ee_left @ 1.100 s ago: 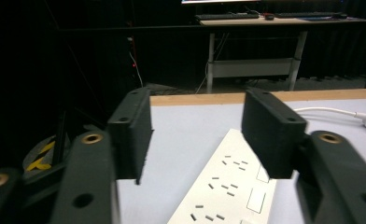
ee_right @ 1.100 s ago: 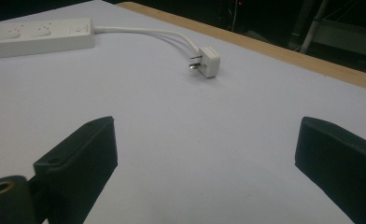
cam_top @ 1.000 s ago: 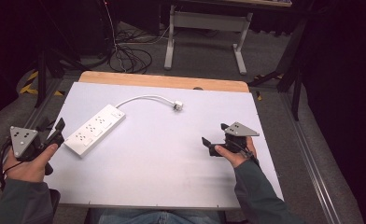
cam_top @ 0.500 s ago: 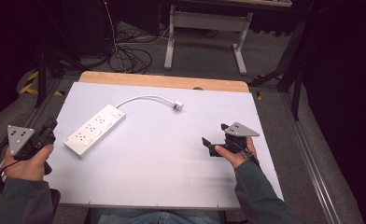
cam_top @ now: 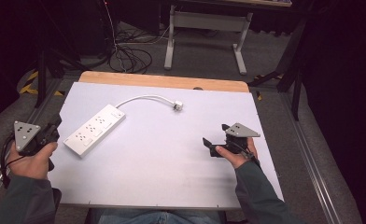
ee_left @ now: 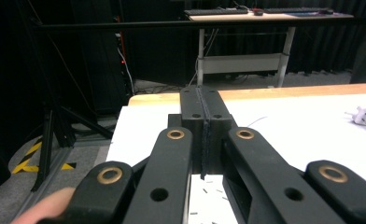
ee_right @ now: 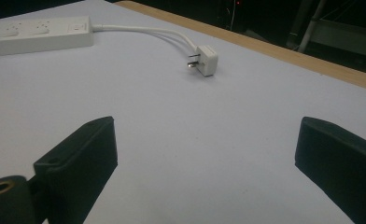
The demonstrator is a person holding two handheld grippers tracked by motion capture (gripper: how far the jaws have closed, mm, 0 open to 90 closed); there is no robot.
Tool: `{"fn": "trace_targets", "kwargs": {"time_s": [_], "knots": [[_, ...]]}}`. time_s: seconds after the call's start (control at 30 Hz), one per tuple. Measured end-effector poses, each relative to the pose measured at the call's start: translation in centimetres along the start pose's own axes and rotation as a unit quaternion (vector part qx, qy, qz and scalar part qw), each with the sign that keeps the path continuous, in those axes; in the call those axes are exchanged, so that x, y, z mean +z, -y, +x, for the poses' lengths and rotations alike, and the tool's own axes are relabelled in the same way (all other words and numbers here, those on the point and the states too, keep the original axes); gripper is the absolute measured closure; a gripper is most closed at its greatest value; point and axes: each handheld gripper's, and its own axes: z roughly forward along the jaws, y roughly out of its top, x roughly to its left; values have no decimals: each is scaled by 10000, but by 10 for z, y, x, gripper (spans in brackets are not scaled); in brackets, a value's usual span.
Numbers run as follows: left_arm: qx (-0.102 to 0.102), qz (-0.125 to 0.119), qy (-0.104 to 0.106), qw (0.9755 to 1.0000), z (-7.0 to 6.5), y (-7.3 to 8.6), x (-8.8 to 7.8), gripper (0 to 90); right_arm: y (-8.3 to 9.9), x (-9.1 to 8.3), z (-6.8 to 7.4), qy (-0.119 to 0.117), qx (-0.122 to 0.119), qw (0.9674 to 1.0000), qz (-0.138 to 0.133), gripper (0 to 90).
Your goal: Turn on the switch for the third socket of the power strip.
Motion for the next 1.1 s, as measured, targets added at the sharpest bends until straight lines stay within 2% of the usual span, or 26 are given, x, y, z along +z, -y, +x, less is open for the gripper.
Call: {"fn": "trace_targets", "kwargs": {"time_s": [0.1, 0.47, 0.6, 1.1], "knots": [[9, 51, 77, 10000, -1, 1, 2, 900, 0, 0, 0, 4, -1, 10000, 0, 62], [266, 304, 269, 9988, -9, 3, 15, 900, 0, 0, 0, 3, 21, 10000, -3, 63], [336, 418, 394, 9978, -13, 3, 19, 900, 0, 0, 0, 7, 2, 10000, 1, 63], [487, 730, 574, 9945, -20, 6, 33, 900, 0, 0, 0, 16, 8, 10000, 12, 64]]}}
